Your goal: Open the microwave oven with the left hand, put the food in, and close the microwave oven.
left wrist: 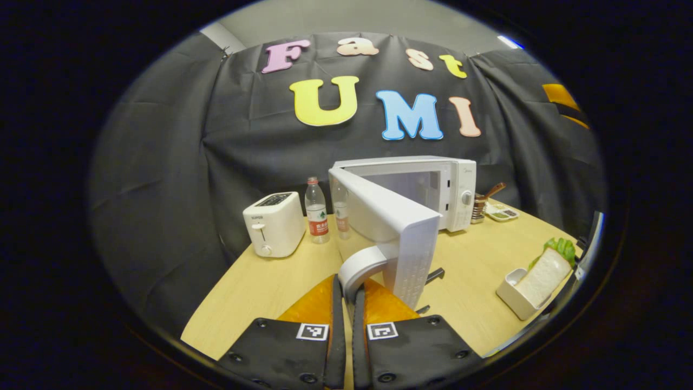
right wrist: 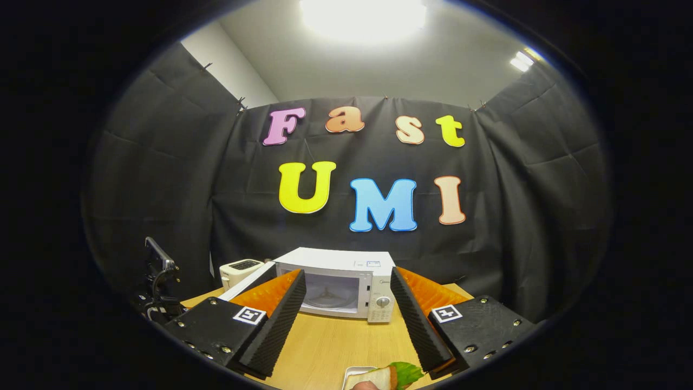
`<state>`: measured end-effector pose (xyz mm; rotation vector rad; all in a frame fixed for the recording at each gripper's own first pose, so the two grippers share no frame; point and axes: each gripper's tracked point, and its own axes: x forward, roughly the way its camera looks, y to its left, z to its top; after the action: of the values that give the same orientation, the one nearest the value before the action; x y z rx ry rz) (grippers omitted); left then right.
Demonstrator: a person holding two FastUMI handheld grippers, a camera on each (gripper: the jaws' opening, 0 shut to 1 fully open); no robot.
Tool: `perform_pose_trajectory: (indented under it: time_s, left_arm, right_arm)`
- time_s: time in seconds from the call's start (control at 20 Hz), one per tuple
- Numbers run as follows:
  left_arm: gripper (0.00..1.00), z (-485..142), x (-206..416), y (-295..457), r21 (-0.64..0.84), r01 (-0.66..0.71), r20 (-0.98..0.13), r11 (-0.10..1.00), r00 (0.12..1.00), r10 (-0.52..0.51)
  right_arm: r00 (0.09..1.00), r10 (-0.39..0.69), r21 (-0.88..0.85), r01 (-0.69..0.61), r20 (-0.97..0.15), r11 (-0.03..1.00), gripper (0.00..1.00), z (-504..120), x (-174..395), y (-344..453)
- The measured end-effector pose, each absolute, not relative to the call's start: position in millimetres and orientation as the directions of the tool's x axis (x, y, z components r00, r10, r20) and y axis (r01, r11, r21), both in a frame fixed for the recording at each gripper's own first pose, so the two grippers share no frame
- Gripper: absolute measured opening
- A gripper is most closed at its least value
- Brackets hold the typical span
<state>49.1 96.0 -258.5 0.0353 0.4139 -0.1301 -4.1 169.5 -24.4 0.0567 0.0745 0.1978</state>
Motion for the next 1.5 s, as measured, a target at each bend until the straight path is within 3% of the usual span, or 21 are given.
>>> perform_pose_trajectory:
  time_s: [0.35, 0.4, 0.55, 0.6, 0.7, 0.9, 1.15, 1.5]
  left_arm:
    - [0.16, -263, 48, 122, -0.049, 0.135, -0.387, 0.990, 0.911, -0.143]
    - [0.24, -260, 43, 124, -0.045, 0.127, -0.384, 0.991, 0.914, -0.134]
    - [0.21, -253, 23, 133, -0.004, 0.080, -0.371, 0.997, 0.926, -0.076]
    - [0.24, -252, 16, 133, -0.008, 0.063, -0.374, 0.998, 0.925, -0.061]
    - [0.53, -240, 2, 135, -0.022, 0.033, -0.365, 0.999, 0.930, -0.039]
    - [0.98, -201, -14, 143, -0.006, -0.078, -0.308, 0.997, 0.949, 0.073]
    - [0.99, -116, -17, 133, -0.008, -0.171, -0.161, 0.985, 0.973, 0.167]
    - [0.99, -19, -14, 99, 0.036, -0.190, 0.016, 0.981, 0.982, 0.189]
  right_arm:
    - [0.983, 0.170, 0.025, -0.169, -0.072, 0.985, 0.95, -21, 0, 187]
    - [0.982, 0.173, 0.022, -0.172, -0.074, 0.985, 0.95, -20, 0, 188]
    - [0.979, 0.190, 0.015, -0.190, -0.073, 0.982, 0.95, -18, 4, 184]
    - [0.977, 0.199, 0.015, -0.198, -0.078, 0.980, 0.95, -20, 5, 182]
    - [0.975, 0.211, 0.021, -0.210, -0.075, 0.977, 0.95, -19, 10, 175]
    - [0.960, 0.249, 0.056, -0.244, -0.124, 0.968, 0.95, -29, 14, 156]
    - [0.939, 0.279, 0.091, -0.265, -0.201, 0.960, 0.95, -50, 18, 119]
    - [0.877, 0.313, 0.196, -0.257, -0.364, 0.946, 0.95, -106, 22, 80]
